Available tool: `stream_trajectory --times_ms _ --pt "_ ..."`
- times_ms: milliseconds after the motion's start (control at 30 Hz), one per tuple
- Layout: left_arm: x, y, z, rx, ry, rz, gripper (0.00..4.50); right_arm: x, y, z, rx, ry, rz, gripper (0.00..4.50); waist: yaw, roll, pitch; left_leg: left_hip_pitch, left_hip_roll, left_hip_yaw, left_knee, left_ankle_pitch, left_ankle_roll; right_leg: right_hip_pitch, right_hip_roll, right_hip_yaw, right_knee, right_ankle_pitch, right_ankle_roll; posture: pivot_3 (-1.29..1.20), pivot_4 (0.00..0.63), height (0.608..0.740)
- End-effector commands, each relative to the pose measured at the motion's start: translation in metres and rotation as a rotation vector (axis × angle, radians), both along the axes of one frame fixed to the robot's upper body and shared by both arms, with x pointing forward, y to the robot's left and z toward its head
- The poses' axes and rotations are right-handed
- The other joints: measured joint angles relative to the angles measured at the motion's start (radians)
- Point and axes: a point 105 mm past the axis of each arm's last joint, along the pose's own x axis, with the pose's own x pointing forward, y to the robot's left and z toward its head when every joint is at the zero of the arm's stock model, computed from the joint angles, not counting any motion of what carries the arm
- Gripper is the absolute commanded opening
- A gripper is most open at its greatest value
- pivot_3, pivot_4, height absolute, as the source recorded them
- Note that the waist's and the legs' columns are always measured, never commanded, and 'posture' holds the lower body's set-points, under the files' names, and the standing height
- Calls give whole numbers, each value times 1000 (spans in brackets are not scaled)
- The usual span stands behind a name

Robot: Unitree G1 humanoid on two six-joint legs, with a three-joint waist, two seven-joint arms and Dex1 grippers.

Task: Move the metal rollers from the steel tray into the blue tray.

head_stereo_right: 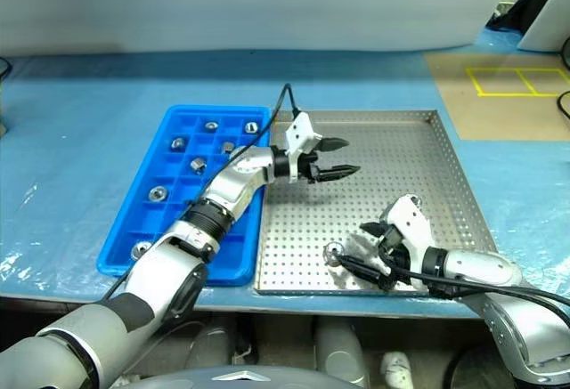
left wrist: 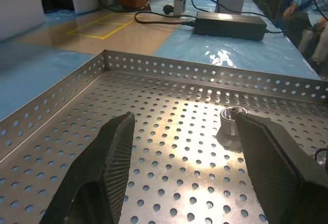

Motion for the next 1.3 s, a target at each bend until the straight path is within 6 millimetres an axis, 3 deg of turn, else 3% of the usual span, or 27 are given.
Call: stream_trajectory --times_ms 33,300,433,633,733,967,1300 --pt "-3 -6 10 -9 -55 -35 3273 -10 6 -1 -43 9 41 4500 -10 0 0 0 0 0 0 0 0 0 0 0 0 0 0 -640 150 740" --pt "-1 -1 6 8 -64 -26 3273 -5 11 -25 -120 44 56 4500 -33 0 0 -1 -1 0 0 -1 2 1 0 0 -3 1 1 -609 150 740" --pt "-2 2 -3 48 -80 -27 3273 13 8 -33 -182 -1 29 4500 -41 0 0 -2 -1 0 1 -2 3 2 0 -1 -3 1 1 -590 150 740" --pt "-1 3 -4 44 -78 -18 3273 21 13 -30 -158 -22 29 4500 -46 0 0 -3 -1 0 3 -3 4 1 -1 -1 -3 1 1 -584 150 740" --pt "-1 2 -5 51 -82 -17 3301 25 17 -31 -170 -44 42 3959 -48 0 0 -3 -1 0 4 -3 5 2 -1 -1 -3 1 1 -590 150 740" --pt "2 8 -2 37 -79 -6 3301 34 21 -22 -134 -99 3 1591 -49 1 0 -3 -1 0 4 -3 5 1 -1 -1 -3 2 0 -602 150 740" --pt "26 20 37 -136 -78 155 3301 61 15 15 -2 -264 -122 1585 -52 1 0 -4 -1 0 6 -3 6 1 -1 -1 -3 3 0 -578 150 740"
